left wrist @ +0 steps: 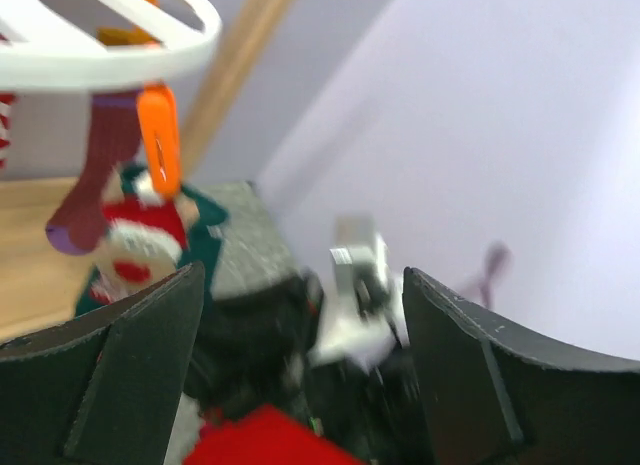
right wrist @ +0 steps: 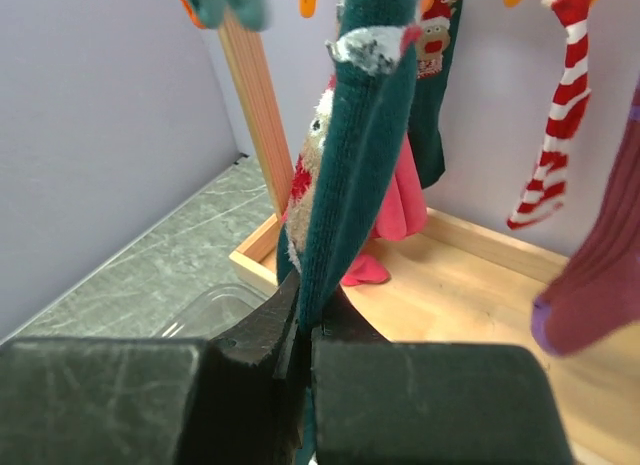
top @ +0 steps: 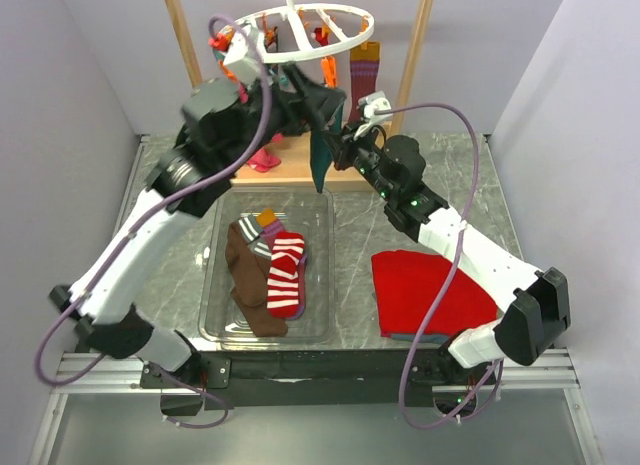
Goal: Remove the socks clipped to the hanger
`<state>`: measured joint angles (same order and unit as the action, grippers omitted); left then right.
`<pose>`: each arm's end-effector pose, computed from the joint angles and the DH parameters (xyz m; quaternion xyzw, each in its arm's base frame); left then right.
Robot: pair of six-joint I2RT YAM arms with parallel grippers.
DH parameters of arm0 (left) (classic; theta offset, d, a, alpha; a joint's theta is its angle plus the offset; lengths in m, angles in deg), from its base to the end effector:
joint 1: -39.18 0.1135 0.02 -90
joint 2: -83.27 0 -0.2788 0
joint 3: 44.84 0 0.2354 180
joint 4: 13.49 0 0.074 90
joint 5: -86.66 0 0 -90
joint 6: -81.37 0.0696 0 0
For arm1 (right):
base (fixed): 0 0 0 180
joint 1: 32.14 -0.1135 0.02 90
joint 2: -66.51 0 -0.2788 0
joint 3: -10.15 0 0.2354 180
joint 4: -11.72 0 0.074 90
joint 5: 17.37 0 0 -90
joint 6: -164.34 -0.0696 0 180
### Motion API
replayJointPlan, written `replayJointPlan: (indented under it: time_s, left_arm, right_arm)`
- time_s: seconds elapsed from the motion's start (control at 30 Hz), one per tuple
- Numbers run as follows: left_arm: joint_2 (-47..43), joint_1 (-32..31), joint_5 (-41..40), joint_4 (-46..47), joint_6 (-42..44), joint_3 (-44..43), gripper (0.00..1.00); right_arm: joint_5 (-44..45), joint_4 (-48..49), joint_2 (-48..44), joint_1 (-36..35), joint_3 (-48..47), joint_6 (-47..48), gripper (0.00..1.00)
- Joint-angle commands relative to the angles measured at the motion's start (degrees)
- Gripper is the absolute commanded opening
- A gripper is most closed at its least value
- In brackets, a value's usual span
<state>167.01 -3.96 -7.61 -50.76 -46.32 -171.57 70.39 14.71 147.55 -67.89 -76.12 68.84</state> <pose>0.2257 -0.2044 0.5654 0.0043 0.6710 -0.4614 0.5804 0.2850 0.2085 0.4309 -0.1850 0.6280 0.2782 0.7029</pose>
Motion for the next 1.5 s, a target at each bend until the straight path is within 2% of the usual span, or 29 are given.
replayJointPlan:
  time_s: [0.0, 0.1, 0.2, 0.23, 0.27, 0.4, 0.53, 0.73, 0.9, 0.93, 1.13, 1.33, 1.47]
  left_arm:
    - [7.56, -2.56, -14.6, -5.79, 3.68, -10.01, 0.85]
    - [10.3, -3.36, -19.54, -7.03, 4.91, -13.02, 0.85]
    - [5.13, -3.45, -18.33, 0.24, 5.78, -2.77, 0.88]
    - [1.11, -3.45, -16.05, 2.44, 6.66, 3.96, 0.9]
    - [-0.93, -3.45, -14.99, 6.64, 7.28, 7.16, 0.91]
    - [-10.6, -2.49, -10.42, 12.03, 8.78, 21.49, 0.95]
    - [-22.45, 0.68, -4.52, 15.73, 7.9, 37.73, 0.99]
    - [-31.44, 3.58, 1.8, 21.26, 6.84, 48.66, 0.96]
    - [-29.52, 3.76, 6.02, 22.06, 11.48, 50.35, 0.96]
    - [-29.52, 3.76, 7.16, 25.02, 12.28, 51.74, 0.96]
    - [-27.59, 3.76, 7.88, 28.65, 15.98, 53.87, 0.97]
    - [-24.24, 3.76, 9.72, 30.75, 16.86, 53.16, 0.96]
    - [-21.79, 3.76, 7.45, 30.5, 17.47, 51.32, 0.96]
  right_arm:
    - [4.7, 1.31, -3.86, -1.6, 1.45, 1.72, 0.0]
    - [5.76, 1.84, -4.39, -2.13, 2.16, 1.63, 0.0]
    - [3.48, 0.96, -4.92, -2.13, 2.16, 1.28, 0.0]
    - [2.95, -0.08, -5.01, -2.13, 1.81, 0.84, 0.0]
    - [2.33, -0.88, -5.01, -2.13, 1.55, 0.58, 0.0]
    - [-6.78, -5.88, -4.31, -2.05, -1.17, -0.83, 0.0]
    - [-11.82, -14.13, -2.29, -2.05, -6.7, -3.63, 0.0]
    - [-14.45, -18.97, -0.35, -2.05, -9.96, -6.54, 0.0]
    - [-15.07, -22.15, -0.52, -2.05, -12.43, -11.98, 0.0]
    - [-15.07, -22.41, -0.61, -2.05, -12.69, -14.86, 0.0]
    - [-10.95, -26.72, -0.44, -2.75, -15.68, -24.37, 0.0]
    - [-6.73, -27.08, -0.96, -4.51, -15.25, -28.69, 0.02]
    - [-5.49, -26.2, -1.4, -5.47, -14.1, -29.83, 0.02]
